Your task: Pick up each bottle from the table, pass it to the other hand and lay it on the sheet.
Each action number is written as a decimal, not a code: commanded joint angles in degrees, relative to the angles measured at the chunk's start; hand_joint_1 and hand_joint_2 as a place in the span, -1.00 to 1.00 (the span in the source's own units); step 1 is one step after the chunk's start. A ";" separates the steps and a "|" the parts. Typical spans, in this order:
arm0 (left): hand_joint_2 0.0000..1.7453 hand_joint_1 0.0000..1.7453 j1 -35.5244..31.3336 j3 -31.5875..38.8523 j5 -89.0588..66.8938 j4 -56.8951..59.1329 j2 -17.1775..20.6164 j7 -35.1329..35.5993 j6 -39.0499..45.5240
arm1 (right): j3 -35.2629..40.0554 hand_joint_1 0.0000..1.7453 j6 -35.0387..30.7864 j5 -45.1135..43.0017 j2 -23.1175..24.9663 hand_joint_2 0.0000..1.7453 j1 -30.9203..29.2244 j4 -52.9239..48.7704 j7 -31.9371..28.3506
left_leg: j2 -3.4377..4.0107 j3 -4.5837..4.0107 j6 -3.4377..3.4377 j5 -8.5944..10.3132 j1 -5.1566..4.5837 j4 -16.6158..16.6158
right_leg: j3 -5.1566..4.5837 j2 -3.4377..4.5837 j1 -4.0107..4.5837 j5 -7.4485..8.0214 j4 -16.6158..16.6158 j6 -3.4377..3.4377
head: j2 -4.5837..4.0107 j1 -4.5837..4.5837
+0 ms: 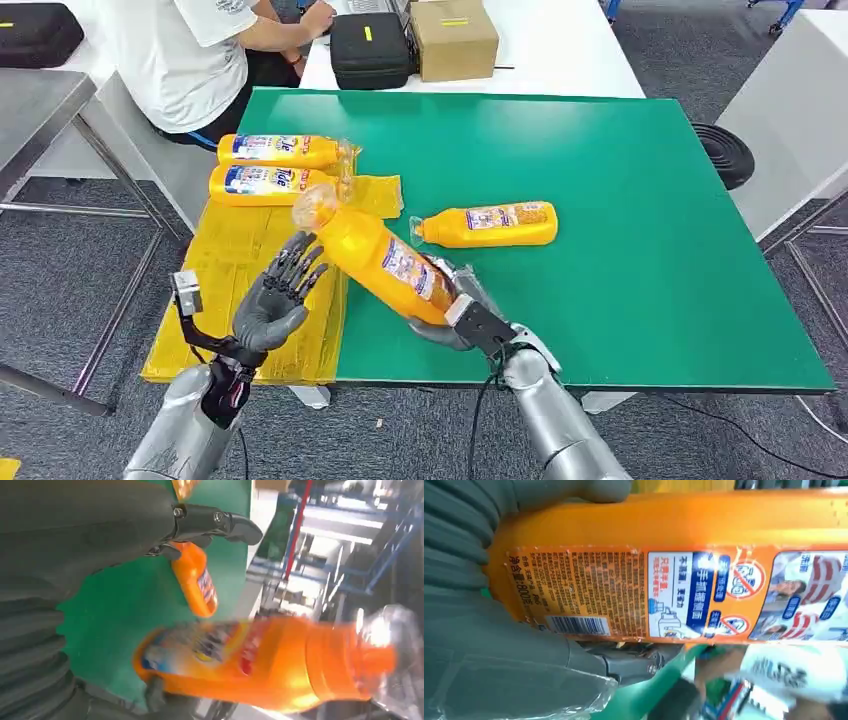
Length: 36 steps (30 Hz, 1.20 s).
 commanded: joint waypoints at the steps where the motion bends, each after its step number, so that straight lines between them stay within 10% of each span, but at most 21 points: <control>1: 1.00 -1.00 -3.43 -5.59 -0.54 5.96 -0.61 -0.33 0.27 | 4.49 1.00 1.17 -1.16 1.42 1.00 -5.23 12.86 -0.18 | 0.05 0.23 -0.02 -0.09 0.02 -0.02 | 0.24 -0.01 0.05 -0.08 -0.04 -0.13 | 0.00 0.00; 36: 1.00 -1.00 -7.70 -9.45 -3.93 9.72 -0.76 -2.25 4.97 | 15.66 1.00 3.07 -2.28 2.48 1.00 -8.84 24.24 -0.18 | 0.00 0.09 -0.01 -0.02 0.00 -0.02 | 0.07 -0.05 0.02 -0.04 0.00 -0.08 | 0.00 -0.02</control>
